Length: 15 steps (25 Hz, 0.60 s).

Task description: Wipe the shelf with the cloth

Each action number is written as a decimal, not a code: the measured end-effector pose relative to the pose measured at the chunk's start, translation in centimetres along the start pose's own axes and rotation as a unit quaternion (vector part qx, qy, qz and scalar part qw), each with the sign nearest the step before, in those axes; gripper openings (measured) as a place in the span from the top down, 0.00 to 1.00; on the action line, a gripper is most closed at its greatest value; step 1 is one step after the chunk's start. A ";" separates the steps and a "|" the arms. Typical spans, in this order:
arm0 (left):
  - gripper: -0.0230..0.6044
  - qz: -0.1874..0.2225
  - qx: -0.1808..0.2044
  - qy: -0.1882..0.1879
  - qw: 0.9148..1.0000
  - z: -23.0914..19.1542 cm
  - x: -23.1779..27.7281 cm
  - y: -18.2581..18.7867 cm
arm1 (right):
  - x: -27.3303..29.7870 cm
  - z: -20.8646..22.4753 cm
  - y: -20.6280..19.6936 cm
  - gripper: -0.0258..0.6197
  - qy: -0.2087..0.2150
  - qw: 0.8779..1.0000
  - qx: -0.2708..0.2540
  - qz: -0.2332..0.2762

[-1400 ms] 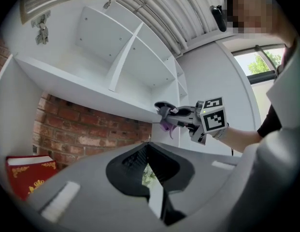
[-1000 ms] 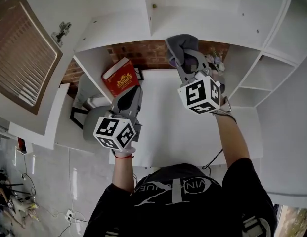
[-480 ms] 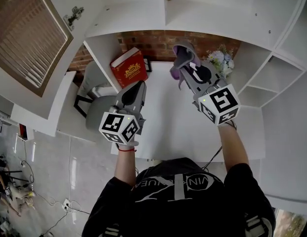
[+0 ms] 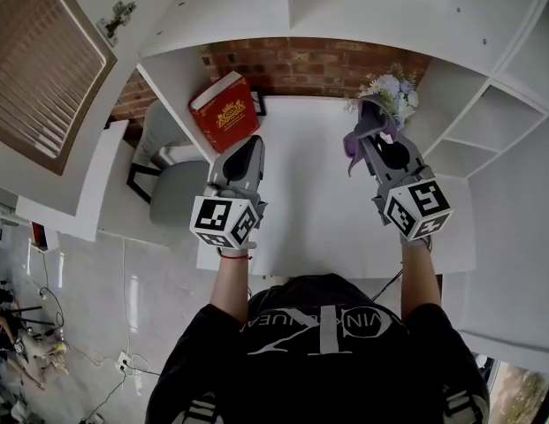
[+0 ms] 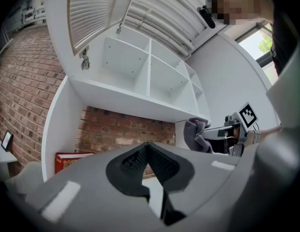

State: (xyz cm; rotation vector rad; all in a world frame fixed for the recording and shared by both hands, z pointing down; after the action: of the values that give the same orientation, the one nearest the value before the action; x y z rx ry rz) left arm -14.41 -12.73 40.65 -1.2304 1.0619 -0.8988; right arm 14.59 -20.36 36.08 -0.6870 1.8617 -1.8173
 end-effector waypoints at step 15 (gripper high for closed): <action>0.95 -0.005 0.003 0.013 1.000 0.0 0.5 -1.4 | -2.7 1.5 -2.7 0.85 -0.051 0.998 0.014 -0.017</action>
State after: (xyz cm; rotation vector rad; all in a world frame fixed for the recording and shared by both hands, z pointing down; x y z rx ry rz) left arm -14.29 -13.37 41.97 -1.2225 1.0750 -0.9267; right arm 17.77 -19.82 38.61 -0.7902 1.7650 -1.7917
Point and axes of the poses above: the fingertips, and each gripper's own axes: x forward along the fingers, z to its right, y out of its top, the point moved 10 cm from there along -x, backward along the fingers, and after that the axes turned 4 degrees about x, right-handed, at the moved point
